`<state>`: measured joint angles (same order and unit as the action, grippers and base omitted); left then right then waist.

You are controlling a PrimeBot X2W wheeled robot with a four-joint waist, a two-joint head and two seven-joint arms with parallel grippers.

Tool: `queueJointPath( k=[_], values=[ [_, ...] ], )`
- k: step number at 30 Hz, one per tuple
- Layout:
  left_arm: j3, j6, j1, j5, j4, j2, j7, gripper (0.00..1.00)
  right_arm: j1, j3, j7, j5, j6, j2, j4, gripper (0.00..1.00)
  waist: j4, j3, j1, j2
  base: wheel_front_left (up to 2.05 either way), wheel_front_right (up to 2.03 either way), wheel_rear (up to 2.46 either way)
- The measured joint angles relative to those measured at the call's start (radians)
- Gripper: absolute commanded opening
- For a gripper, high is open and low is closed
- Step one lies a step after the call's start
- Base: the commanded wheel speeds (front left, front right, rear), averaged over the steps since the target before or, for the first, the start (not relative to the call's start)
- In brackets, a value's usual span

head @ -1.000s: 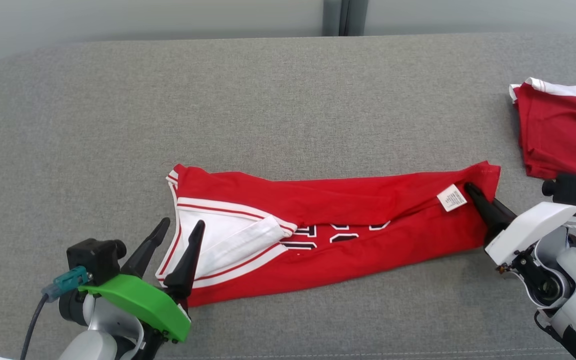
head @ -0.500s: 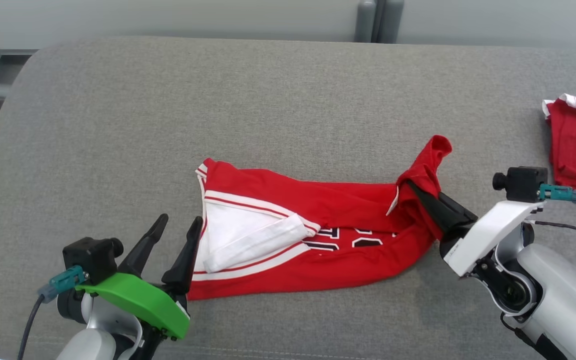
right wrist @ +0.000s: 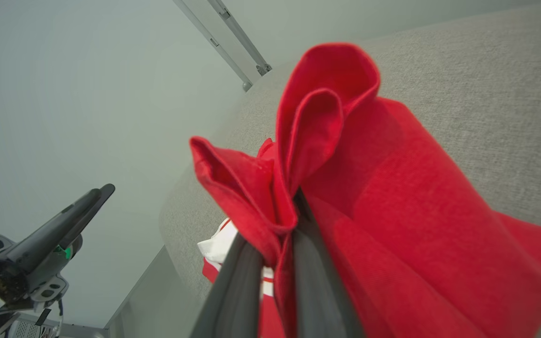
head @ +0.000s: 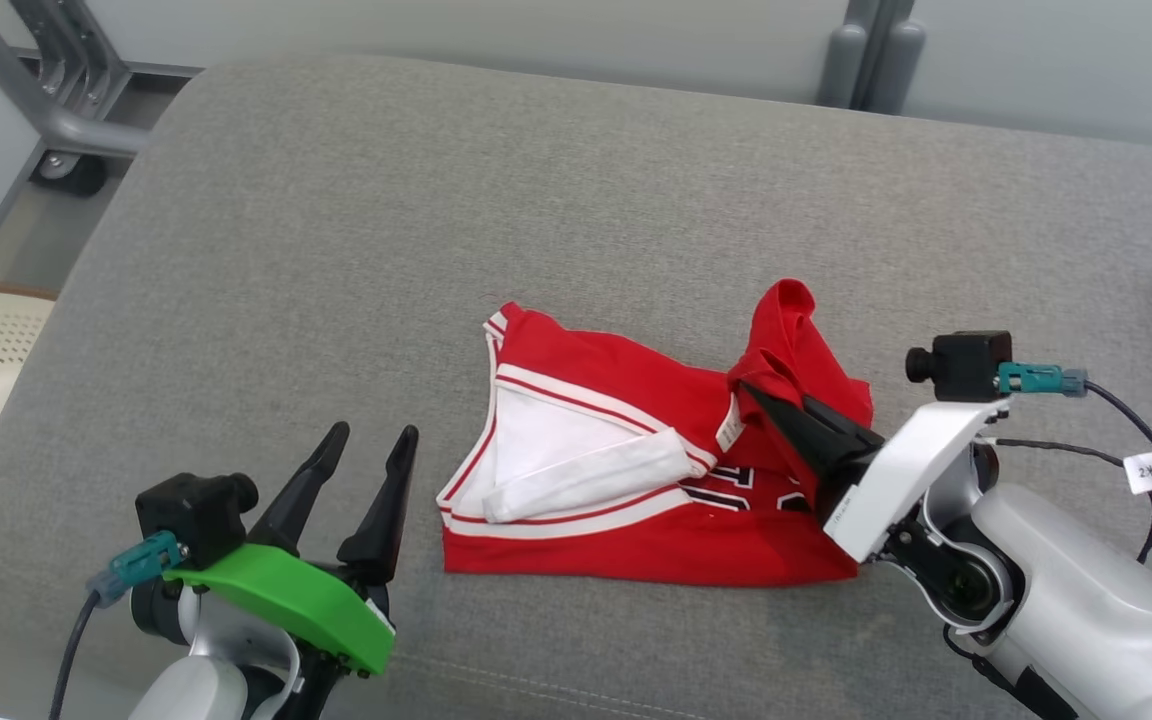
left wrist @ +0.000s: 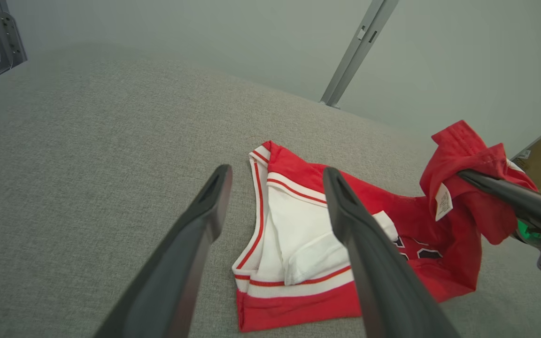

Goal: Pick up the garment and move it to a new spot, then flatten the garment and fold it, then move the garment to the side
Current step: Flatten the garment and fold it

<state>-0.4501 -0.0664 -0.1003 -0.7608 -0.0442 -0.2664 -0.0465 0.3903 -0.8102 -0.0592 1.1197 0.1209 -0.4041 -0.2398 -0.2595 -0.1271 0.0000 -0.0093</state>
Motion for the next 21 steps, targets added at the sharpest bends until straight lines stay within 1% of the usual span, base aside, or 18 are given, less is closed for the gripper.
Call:
queueJointPath(
  k=[6,7,9,13,16,21],
  values=[
    [-0.005,0.000,0.000,0.000,0.000,0.007,0.000,1.00,0.033,-0.014,0.044,0.001,-0.021,0.036,-0.030,0.00,-0.063,0.000,0.0000,0.0000,0.00,0.00,0.00],
    [-0.005,0.000,0.000,0.000,0.000,0.007,0.000,1.00,0.048,-0.017,0.062,0.006,-0.036,0.044,-0.043,0.00,-0.085,-0.002,0.0000,0.0000,0.00,0.00,0.00],
    [-0.005,0.000,0.000,0.000,-0.001,0.007,0.000,1.00,0.063,-0.026,0.080,0.006,-0.044,0.056,-0.054,0.00,-0.106,-0.004,0.0000,0.0000,0.00,0.00,0.00],
    [-0.006,0.000,0.000,0.000,-0.001,0.008,0.000,1.00,0.095,-0.035,0.097,0.006,-0.045,0.074,-0.069,0.00,-0.147,-0.010,0.0000,0.0000,0.00,0.00,0.00],
    [-0.005,0.000,0.000,0.000,-0.001,0.008,0.000,1.00,0.117,-0.037,0.115,0.006,-0.060,0.092,-0.089,0.00,-0.175,-0.016,0.0000,0.0000,0.00,0.00,0.00],
    [-0.002,0.000,0.000,0.000,-0.002,0.008,-0.009,1.00,0.144,-0.052,0.141,0.006,-0.060,0.105,-0.123,0.00,-0.210,-0.030,0.0000,0.0000,0.00,0.00,0.00]
  ],
)
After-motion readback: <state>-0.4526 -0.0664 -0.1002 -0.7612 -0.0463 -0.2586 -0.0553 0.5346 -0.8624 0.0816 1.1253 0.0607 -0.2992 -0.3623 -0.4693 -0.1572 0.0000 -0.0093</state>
